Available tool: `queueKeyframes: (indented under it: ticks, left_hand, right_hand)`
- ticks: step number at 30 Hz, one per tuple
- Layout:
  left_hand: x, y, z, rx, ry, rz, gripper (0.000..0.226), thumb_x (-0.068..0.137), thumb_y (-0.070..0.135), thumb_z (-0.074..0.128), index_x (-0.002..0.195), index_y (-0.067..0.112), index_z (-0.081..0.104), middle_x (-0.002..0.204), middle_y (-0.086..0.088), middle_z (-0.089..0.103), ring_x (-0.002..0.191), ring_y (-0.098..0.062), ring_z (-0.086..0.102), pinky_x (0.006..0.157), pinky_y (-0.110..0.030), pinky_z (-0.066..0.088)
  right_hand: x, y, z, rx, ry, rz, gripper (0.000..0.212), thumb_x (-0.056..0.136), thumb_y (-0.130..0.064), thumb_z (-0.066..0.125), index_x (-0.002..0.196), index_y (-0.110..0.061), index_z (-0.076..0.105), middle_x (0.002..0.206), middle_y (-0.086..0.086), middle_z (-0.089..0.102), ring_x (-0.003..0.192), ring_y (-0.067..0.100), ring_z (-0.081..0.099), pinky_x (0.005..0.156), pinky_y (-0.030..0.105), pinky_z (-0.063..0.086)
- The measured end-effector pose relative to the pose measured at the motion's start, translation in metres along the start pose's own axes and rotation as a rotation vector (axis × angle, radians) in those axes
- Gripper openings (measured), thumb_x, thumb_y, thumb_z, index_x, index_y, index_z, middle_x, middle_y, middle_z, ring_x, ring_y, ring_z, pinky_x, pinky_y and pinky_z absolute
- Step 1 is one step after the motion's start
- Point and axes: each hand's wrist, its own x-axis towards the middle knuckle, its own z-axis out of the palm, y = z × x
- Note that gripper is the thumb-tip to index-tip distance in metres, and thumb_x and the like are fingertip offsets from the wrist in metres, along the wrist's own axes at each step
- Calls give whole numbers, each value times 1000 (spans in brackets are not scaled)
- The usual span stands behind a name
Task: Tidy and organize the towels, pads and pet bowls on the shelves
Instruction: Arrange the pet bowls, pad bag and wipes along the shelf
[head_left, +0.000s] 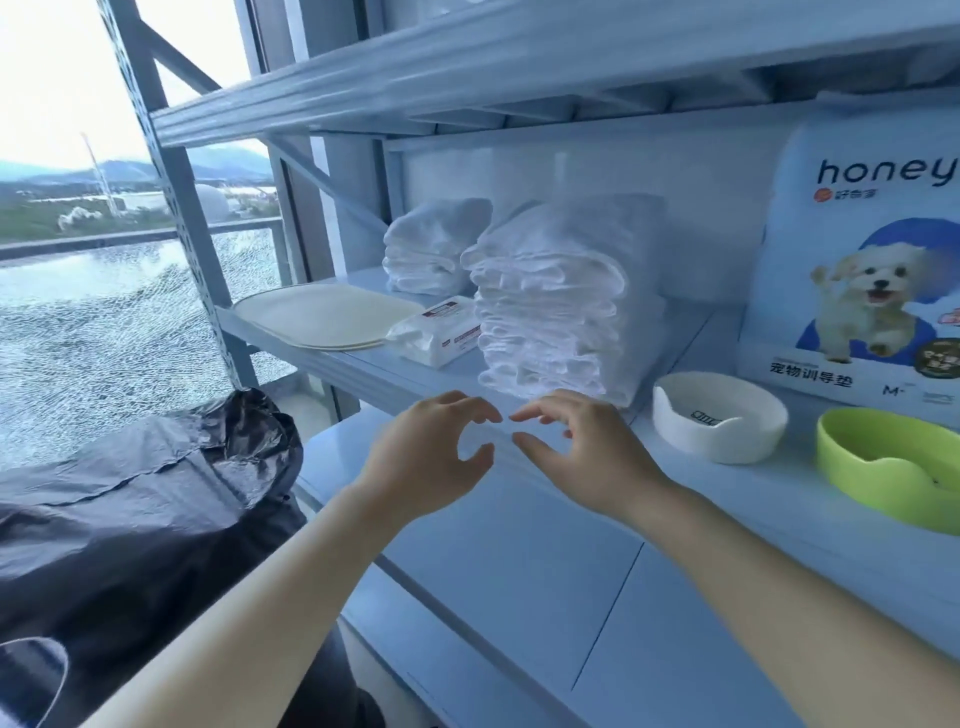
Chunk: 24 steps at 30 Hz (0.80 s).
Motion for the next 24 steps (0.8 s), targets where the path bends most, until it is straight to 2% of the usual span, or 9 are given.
queueKeyframes:
  ticks: [3, 5, 8, 12, 19, 24]
  left_hand:
    - [10, -34, -2, -16, -3, -37, 28, 85, 34, 56, 113, 36, 58, 115, 16, 58, 104, -9, 55, 85, -33, 48]
    - [16, -57, -2, -18, 7, -77, 27, 85, 33, 56, 112, 36, 59, 113, 17, 58, 103, -9, 55, 83, -35, 49]
    - [25, -88, 3, -24, 12, -105, 25, 84, 34, 57, 109, 38, 59, 111, 18, 59, 98, -9, 57, 81, -37, 50]
    - [51, -118, 8, -60, 6, -115, 24, 83, 31, 60, 106, 37, 61, 109, 19, 59, 101, -6, 56, 84, -35, 48]
    - [101, -155, 15, -62, 58, -125, 24, 82, 29, 60, 105, 35, 61, 112, 16, 58, 104, -7, 54, 82, -31, 46]
    - [128, -182, 19, -75, 88, -137, 27, 80, 28, 63, 107, 35, 61, 122, 15, 50, 106, -7, 52, 79, -24, 39]
  right_hand:
    - [29, -2, 25, -19, -9, -2, 23, 87, -33, 60, 109, -28, 64, 113, -12, 59, 106, 5, 51, 88, 19, 38]
    - [51, -1, 40, -27, -9, -4, 23, 87, -33, 60, 109, -27, 64, 116, -11, 59, 106, 7, 52, 86, 19, 38]
    - [80, -1, 60, -10, 5, -3, 21, 87, -32, 61, 107, -27, 64, 112, -11, 60, 101, 7, 53, 80, 18, 37]
    - [112, 1, 88, 105, 79, 52, 22, 86, -31, 62, 106, -26, 64, 110, -10, 62, 96, 5, 53, 71, 11, 36]
    - [176, 9, 118, 11, 103, 23, 28, 85, -27, 62, 112, -21, 63, 117, -1, 60, 105, 15, 55, 84, 25, 43]
    - [204, 19, 130, -93, 101, 44, 34, 84, -25, 63, 117, -20, 59, 118, 0, 54, 109, 19, 51, 84, 29, 43]
